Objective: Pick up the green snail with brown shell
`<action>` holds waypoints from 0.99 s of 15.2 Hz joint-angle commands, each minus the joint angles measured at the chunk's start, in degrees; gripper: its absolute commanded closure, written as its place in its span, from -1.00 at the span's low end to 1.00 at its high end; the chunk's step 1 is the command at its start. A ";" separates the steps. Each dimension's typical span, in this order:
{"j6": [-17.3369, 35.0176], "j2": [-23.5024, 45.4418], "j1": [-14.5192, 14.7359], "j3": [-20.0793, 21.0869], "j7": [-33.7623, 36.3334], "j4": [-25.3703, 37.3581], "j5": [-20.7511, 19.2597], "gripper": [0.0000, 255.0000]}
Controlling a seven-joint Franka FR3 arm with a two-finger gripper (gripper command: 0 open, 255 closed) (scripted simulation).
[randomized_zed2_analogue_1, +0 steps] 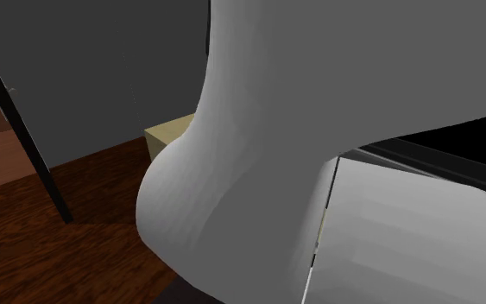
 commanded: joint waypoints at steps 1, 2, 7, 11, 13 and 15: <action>3.47 4.68 0.51 0.71 1.83 1.44 -1.47 -1.00; 5.06 7.12 0.92 0.89 2.95 2.35 -2.50 -1.00; 8.42 10.38 1.33 0.37 3.65 2.11 -4.01 -1.00; 11.33 13.41 1.82 -0.29 4.41 2.08 -5.55 -1.00; 11.31 13.25 1.83 -0.23 4.39 1.97 -5.44 1.00; 11.33 13.20 1.81 -0.21 4.36 1.90 -5.39 1.00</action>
